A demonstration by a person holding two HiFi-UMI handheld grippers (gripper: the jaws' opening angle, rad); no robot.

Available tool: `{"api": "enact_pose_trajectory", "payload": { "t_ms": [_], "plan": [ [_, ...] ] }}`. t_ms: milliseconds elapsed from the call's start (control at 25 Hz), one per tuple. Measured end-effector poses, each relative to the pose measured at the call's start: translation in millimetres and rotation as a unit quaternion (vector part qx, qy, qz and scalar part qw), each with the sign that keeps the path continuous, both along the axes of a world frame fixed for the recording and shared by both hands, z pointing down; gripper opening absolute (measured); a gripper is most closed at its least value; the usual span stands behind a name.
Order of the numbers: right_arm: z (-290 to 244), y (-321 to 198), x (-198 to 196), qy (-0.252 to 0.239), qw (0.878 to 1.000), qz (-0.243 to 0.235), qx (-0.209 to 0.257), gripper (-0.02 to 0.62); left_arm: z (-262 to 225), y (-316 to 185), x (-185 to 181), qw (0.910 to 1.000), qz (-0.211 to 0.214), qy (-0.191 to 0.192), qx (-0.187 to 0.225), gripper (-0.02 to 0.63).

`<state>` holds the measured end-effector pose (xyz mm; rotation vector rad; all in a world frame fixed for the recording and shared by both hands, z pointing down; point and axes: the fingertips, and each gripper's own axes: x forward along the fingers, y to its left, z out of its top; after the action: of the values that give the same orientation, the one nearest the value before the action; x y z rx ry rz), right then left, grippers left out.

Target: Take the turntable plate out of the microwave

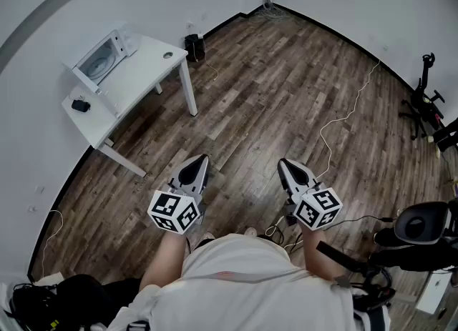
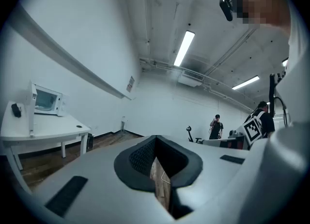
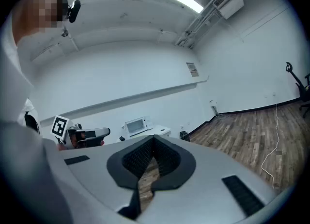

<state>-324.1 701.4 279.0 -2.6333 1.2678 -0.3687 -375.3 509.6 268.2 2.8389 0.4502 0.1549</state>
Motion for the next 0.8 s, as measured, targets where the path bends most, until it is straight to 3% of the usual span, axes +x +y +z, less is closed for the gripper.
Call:
{"api": "enact_pose_trajectory", "payload": {
  "t_ms": [440,800],
  "plan": [
    [16,68,38,-0.005,1.000,-0.001,0.007,-0.005,13,57,24,0.9997,-0.021,-0.009,0.014,0.011],
    [31,76,65,-0.017,1.000,-0.011,0.009,-0.005,19,67,55,0.9994,-0.028,-0.013,0.013,0.011]
  ]
}}
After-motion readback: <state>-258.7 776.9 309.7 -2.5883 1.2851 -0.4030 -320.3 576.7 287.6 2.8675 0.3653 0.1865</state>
